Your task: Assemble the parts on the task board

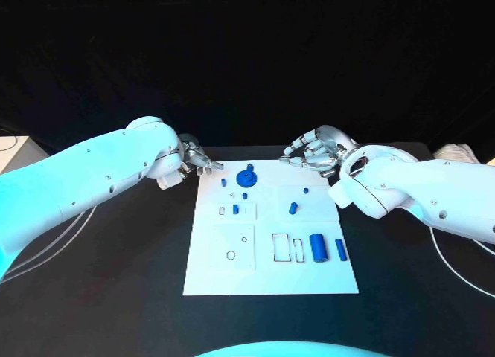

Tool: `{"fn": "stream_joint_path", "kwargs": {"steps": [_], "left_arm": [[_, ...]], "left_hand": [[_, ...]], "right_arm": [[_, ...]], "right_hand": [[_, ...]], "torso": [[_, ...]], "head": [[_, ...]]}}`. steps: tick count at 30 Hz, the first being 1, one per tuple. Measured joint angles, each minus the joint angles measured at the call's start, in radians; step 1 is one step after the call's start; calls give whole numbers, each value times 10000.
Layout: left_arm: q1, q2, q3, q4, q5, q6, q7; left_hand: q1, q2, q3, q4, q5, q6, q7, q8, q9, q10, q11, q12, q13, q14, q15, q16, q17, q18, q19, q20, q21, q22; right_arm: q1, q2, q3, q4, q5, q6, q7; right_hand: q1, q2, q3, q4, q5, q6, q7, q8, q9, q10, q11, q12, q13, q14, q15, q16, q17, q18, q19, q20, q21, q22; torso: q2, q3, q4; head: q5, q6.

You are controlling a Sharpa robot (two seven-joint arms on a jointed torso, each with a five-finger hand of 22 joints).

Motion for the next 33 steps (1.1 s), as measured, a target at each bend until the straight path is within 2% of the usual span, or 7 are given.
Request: {"fn": "stream_joint_path", "kwargs": {"steps": [2, 6, 16, 27, 33], "left_arm": [[0, 138, -46, -238, -10, 74, 28], [0, 339, -111, -548, -33, 221, 90], [-3, 747, -240, -914, -51, 514, 315], [-15, 968, -326, -1198, -32, 680, 474], [-48, 1085, -378, -1385, -29, 765, 515]], "left_hand": [[39, -39, 0, 0, 0, -87, 88, -170, -114, -53, 53, 0, -56, 0, 71, 0, 0, 1, -42, 42, 0, -37], [80, 2, -57, 0, 0, -124, 124, -304, -227, -84, 84, 0, -85, 0, 71, 0, -1, 1, -57, 57, 0, -48], [80, 1, -362, 29, -63, -194, 194, -634, -515, -124, 125, 0, -75, -26, 171, 0, -1, 1, -82, 102, 0, -3], [80, 1, -402, 14, -63, -194, 194, -697, -604, -124, 125, 51, -38, -35, 180, 1, -2, 2, -67, 148, 0, 33], [235, 157, -402, 14, -63, -101, 211, -738, -681, -123, 125, 96, -9, -35, 180, 1, -2, 2, -46, 169, 0, 60]], "right_arm": [[0, -4, 0, 14, -3, 0, 0], [0, -6, 0, 27, -8, 0, 0], [1, 13, 0, 46, -13, -1, 0], [2, 30, 2, 53, -20, -1, 0], [2, 31, 3, 63, -24, -1, 0]], "right_hand": [[0, 0, 0, 0, 0, 0, 0, 0, 0, 0, 0, 0, 0, 0, 0, 0, 0, 0, 0, 0, 0, 0], [0, 0, 0, 0, 0, 0, 0, 0, 0, 0, 0, 0, -1, 0, 0, 0, -1, 0, 0, 0, 0, -1], [-39, 40, 0, 0, 0, 0, 0, 38, -1, 0, 0, 0, -2, 0, 0, 0, -2, 0, 0, 0, 0, -2], [-39, 39, 0, 0, 0, 0, 0, 38, -2, 0, 0, 0, -2, 0, 0, 0, -3, 1, 0, 0, 0, -3], [-39, 39, 0, 0, 0, 0, 0, 38, -2, 0, 0, 0, -3, 0, 0, 0, -3, 0, 0, 0, 1, -4]], "torso": [[10, -6, -3], [36, -12, -3], [63, -19, -22], [61, -17, -15], [61, -14, -15]], "head": [[-1, -1], [4, 0], [10, 9], [-37, 3], [-62, -10]]}}
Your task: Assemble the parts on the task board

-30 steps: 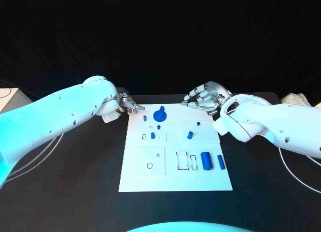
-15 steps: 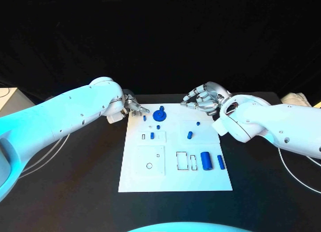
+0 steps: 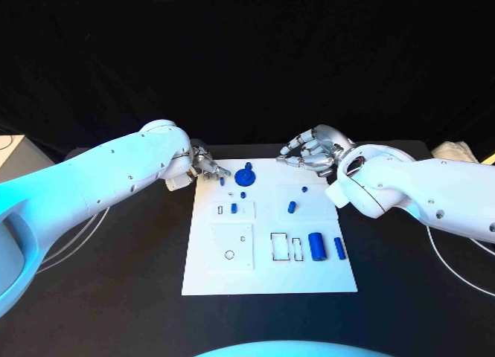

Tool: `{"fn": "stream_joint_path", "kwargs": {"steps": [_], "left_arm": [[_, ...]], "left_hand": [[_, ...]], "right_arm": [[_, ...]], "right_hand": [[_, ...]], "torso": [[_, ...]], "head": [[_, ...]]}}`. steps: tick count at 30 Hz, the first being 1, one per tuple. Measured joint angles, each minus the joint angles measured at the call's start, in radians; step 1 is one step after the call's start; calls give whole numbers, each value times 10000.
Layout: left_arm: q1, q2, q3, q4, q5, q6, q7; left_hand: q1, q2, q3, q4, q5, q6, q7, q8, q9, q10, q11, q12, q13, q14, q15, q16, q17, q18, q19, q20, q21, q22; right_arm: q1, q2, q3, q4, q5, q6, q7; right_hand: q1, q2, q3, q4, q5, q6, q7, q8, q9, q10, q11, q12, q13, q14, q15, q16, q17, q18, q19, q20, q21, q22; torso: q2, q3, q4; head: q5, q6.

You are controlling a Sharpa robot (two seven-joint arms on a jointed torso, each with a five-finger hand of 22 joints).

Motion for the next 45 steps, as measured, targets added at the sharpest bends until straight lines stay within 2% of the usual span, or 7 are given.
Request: {"fn": "stream_joint_path", "kwargs": {"steps": [5, 10, 12, 21, 27, 33, 45], "left_arm": [[-41, 67, -32, -107, 1, 53, 27], [-66, 101, -50, -161, 2, 72, 50], [-71, 103, -54, -170, 2, 72, 55], [-75, 76, -57, -194, 3, 55, 63], [-74, 73, -56, -168, 36, 59, 79], [-67, 81, -52, -129, 94, 84, 122], [-59, 72, -49, -134, 192, 151, 210]], "left_hand": [[2, 2, 0, 0, 0, 36, -36, 0, -19, 0, 0, 1, 1, 0, 0, 0, 0, 0, 15, 15, 0, 1], [158, 158, 1, 0, 0, 125, -18, -39, -60, 0, 0, 1, 0, 0, 0, 0, 0, 0, 15, 15, 0, 19], [203, 132, 1, 0, 0, 132, -25, -39, -75, 0, 0, 1, 0, 0, 0, 0, 0, 0, 15, 15, 0, 25], [575, 484, 208, -49, 0, 365, -111, -39, -101, 1, 0, 44, 10, 0, 0, 0, -1, 0, 15, 14, 0, 47], [1135, 561, 479, -114, 0, 430, -177, 228, 102, 3, -76, 43, -35, 8, -9, 0, -1, 0, 15, 13, 0, 79], [1604, 564, 812, -189, 0, 391, -216, 421, 313, 2, -147, 43, -71, 39, -39, 8, -1, 0, 51, -23, 0, 90], [2209, 575, 1680, -456, -51, 296, -305, 494, 450, 38, -179, -49, -230, 38, -113, 85, -1, 0, 51, -23, 0, 123]], "right_arm": [[1, -7, 0, 10, -3, 0, 0], [3, -10, -1, 16, -7, 0, 0], [3, -10, -3, 16, -9, 0, 0], [3, -4, -1, 6, -16, 0, 0], [4, 0, 1, -2, -21, 0, -1], [4, 4, 0, -6, -25, 1, -3], [4, 12, -2, -15, -30, 2, -6]], "right_hand": [[0, 0, 0, 0, 0, 0, 0, 0, 0, 0, 0, 0, -1, 0, 0, 0, -1, 0, 0, 0, 0, -1], [0, 0, 0, 0, 0, 0, 0, 0, 0, 0, 0, 0, -1, 0, 0, 0, -1, 0, 0, 0, 0, -1], [0, 0, 0, 0, 0, 0, 0, 0, 0, 0, 0, 0, -1, 0, 0, 0, -1, 0, 0, 0, 0, -1], [0, 0, 0, 0, 0, 0, 0, 0, 0, 0, 0, 0, -2, 0, 0, 0, -2, 0, 0, 0, 0, -2], [0, 0, 0, 0, 0, 0, 0, 0, 0, 0, 0, 0, -2, 0, 0, 0, -2, 0, 0, 0, 0, -3], [1, 0, 0, 0, 0, 0, 0, 0, 0, 0, 0, 0, -3, 0, 0, 0, -2, 0, 0, 0, 0, -3], [1, -1, 0, 0, 24, 0, 0, 0, 4, 0, 0, 0, -3, 0, 0, 0, -3, 0, 0, 0, -26, 4]], "torso": [[4, 1, -7], [7, 2, -5], [3, 2, 1], [-16, 12, 14], [-18, 12, 9], [-17, 14, 12], [-15, 14, 18]], "head": [[-25, -18], [-46, -35], [-56, -45], [-65, -73], [-61, -74], [-60, -75], [-28, -87]]}}
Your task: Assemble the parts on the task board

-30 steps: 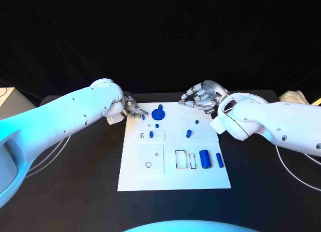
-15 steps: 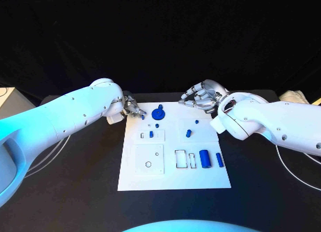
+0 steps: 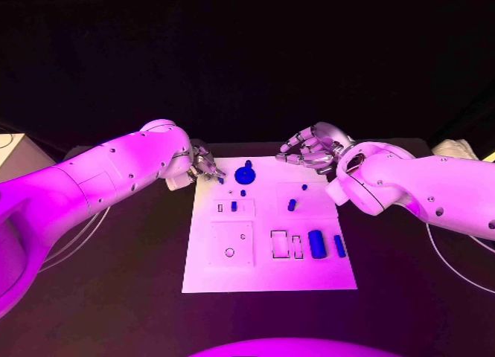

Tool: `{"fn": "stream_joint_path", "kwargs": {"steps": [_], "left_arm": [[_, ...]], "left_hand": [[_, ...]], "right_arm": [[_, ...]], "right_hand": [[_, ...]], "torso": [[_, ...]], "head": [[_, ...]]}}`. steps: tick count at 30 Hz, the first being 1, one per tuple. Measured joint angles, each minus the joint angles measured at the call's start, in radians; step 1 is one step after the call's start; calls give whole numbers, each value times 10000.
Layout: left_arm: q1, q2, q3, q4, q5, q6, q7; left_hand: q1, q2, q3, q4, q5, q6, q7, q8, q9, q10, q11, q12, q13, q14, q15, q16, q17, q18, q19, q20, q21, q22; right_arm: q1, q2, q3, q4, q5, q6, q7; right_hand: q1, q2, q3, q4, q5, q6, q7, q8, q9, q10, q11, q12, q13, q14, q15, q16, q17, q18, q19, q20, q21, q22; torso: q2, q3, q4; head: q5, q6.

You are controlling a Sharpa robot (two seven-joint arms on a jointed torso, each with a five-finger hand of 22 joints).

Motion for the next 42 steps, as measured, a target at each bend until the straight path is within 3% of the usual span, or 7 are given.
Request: {"fn": "stream_joint_path", "kwargs": {"steps": [10, 14, 19, 21, 22, 28, 42], "left_arm": [[-16, -103, -10, 119, 67, 61, 29], [-19, -208, -13, 247, 134, 67, 36], [-18, -347, -13, 445, 254, 42, 66], [-17, -424, -13, 556, 310, 18, 82], [-17, -484, -13, 644, 349, -5, 92], [-5, -895, 12, 1213, 546, -215, 146], [51, -2000, 12, 3137, 768, -906, 126]], "left_hand": [[131, -290, 779, 439, 55, -123, 90, 220, 444, 1, 4, -107, -101, 0, 0, 0, 0, 0, 36, -36, 49, 116], [-206, -626, 1443, 17, 173, -123, 90, 285, 575, 84, 1, -106, -79, 0, 0, 0, 0, 0, 56, -56, 78, 174], [-514, -934, 1555, 13, 654, -70, 87, 363, 702, 332, 1, 19, 158, 0, 0, 57, 0, -1, 127, -128, 148, 322], [-714, -1133, 1634, -66, 1342, 141, 50, 365, 722, 614, -66, 190, 377, -5, -4, 158, 0, -1, 249, -172, 247, 437], [-795, -1212, 1914, -345, 1496, 172, 20, 365, 722, 642, -59, 236, 445, -35, -34, 187, 0, -1, 288, -180, 276, 474], [-1031, -1448, 1815, -446, 2844, 545, -107, 364, 788, 1006, -41, 529, 972, -6, -172, 270, 0, -1, 520, -304, 438, 808], [-1196, -1557, 1760, -501, 3454, 774, -191, 358, 845, 1241, -51, 764, 1438, -1, -248, 310, -1, 0, 663, -375, 543, 980]], "right_arm": [[0, 5, 3, -2, -3, 1, 0], [0, 0, 2, -6, -4, 1, 0], [0, -5, 0, -12, -4, 0, 0], [0, -6, 0, -15, -5, 0, 0], [0, -7, 0, -17, -5, 0, 0], [0, -20, 2, -30, -5, 0, 0], [0, -58, -1, -81, -4, -1, -3]], "right_hand": [[0, 0, 0, 0, 14, 0, 0, 0, 5, 0, 0, 0, -1, 0, 0, 0, 8, 0, 0, 0, -12, -1], [0, 0, 0, 0, 14, 0, 0, 0, 4, 0, 0, 0, -1, 0, 0, 0, 8, 0, 0, 0, -12, -2], [0, 0, 0, 0, 14, 0, 0, 0, 4, 0, 0, 0, -1, 0, 0, 0, 7, 0, 0, 0, -12, -2], [0, 0, 0, 0, 14, 0, 0, 0, 4, 0, 0, 0, -1, 0, 0, 0, 7, 0, 0, 0, -12, -2], [0, 0, 0, 0, 14, 0, 0, 0, 4, 0, 0, 0, -1, 0, 0, 0, 7, 0, 0, 0, -12, -2], [0, 0, 0, 0, 14, 0, 0, 0, 4, 0, 0, 0, -1, 0, 0, 0, 6, 0, 0, 0, -13, -3], [0, 0, 0, 0, 13, 0, 0, 0, 2, 0, 0, 0, -2, 0, 0, 0, 5, 0, 0, 0, -12, -5]], "torso": [[-1, 6, 4], [-4, 9, 7], [-13, 12, 9], [-15, 12, 9], [-16, 12, 10], [-36, 17, 18], [-128, 54, 58]], "head": [[29, -14], [32, -17], [56, -10], [66, -5], [73, -4], [101, 11], [131, -68]]}}
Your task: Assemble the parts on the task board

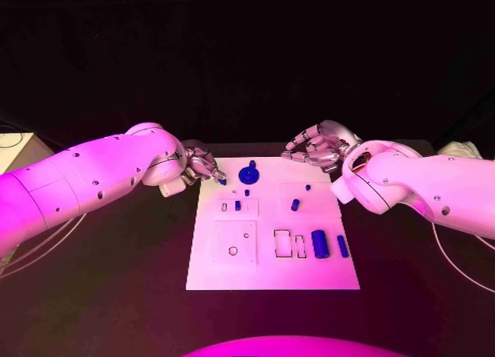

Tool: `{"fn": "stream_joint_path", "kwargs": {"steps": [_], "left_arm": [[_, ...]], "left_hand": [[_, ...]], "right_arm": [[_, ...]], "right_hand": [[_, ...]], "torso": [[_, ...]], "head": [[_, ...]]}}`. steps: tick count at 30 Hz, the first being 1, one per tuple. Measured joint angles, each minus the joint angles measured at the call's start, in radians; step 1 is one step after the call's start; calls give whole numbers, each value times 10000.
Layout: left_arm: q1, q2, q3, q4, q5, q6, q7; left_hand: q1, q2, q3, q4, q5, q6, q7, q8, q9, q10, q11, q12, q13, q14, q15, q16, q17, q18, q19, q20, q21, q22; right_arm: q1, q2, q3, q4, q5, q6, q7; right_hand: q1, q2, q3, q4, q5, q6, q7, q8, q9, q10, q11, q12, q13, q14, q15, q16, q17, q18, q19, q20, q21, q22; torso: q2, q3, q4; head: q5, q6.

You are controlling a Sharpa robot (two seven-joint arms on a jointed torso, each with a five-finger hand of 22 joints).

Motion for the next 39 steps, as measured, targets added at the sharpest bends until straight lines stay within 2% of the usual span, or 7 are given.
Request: {"fn": "stream_joint_path", "kwargs": {"steps": [5, 9, 16, 20, 28, 39], "left_arm": [[-6, -287, -65, 680, -8, -293, -131], [-17, -445, -192, 1084, -43, -520, -269], [-49, -547, -394, 1463, -157, -803, -478], [-128, -558, -496, 1596, -237, -889, -581], [-271, -557, -571, 1646, -410, -950, -704], [-339, -559, -587, 1713, -788, -935, -736]], "left_hand": [[-90, -60, -27, -27, 81, 21, -20, 0, 0, 101, -38, 87, 98, 0, 0, 39, 0, 0, 19, -19, 0, 30], [-103, -74, -27, -27, 84, 27, -26, 0, 0, 101, -39, 90, 145, 1, 1, 38, 0, 0, 36, -36, 0, 36], [-116, -87, -26, -27, 84, 59, -56, -20, -1, 174, -40, 90, 166, 2, 2, 39, 0, -1, 72, 0, 0, 54], [-142, -112, -26, -27, 84, 59, -56, -30, -1, 175, -41, 90, 165, 2, 3, 38, 0, 0, 72, -1, 0, 53], [-164, -113, -25, -27, 87, 78, -36, -38, -3, 179, -45, 93, 175, 3, 4, 38, 0, 0, 72, -1, 0, 55], [-161, -109, -25, -28, 156, 91, -22, -56, -12, 196, -62, 130, 190, -2, -1, 38, 0, 0, 71, -1, -1, 62]], "right_arm": [[0, -15, 0, -3, 2, 0, -1], [0, -26, 0, -5, 3, 0, -1], [0, -33, 0, -6, 3, 0, -1], [0, -33, 0, -5, 3, 0, -1], [-2, -35, 0, -5, 3, 0, -1], [-2, -45, -1, 0, 3, 0, -1]], "right_hand": [[0, 0, 0, 0, 0, 0, 0, 0, 0, 0, 0, 0, 8, 0, 0, 0, -1, 1, 0, 0, 0, -1], [0, 0, 0, 0, 0, 0, 0, 0, 0, 0, 0, 0, 8, 0, 0, 0, -1, 1, 0, 0, 0, -1], [0, 0, 0, 0, 0, 0, 0, 0, -1, 0, 0, 0, 7, 0, 0, 0, -2, 0, 0, 0, 0, -2], [0, 0, 0, 0, 0, 0, 0, 0, -1, 0, 0, 0, 7, 0, 0, 0, -2, 0, 0, 0, 0, -2], [0, 0, 0, 0, 0, 0, 0, 0, -1, 0, 0, 0, 6, 0, 0, 0, -3, 0, 0, 0, 0, -3], [0, 0, 0, 0, -1, 0, 0, 0, -2, 0, 0, 0, 5, 0, 0, 0, -3, 0, 0, 0, 0, 5]], "torso": [[-11, 3, 4], [-9, 2, 4], [-1, 1, 7], [4, 1, 2], [12, 0, -19], [18, 7, -20]], "head": [[23, -20], [35, -34], [74, -57], [93, -63], [113, -105], [114, -140]]}}
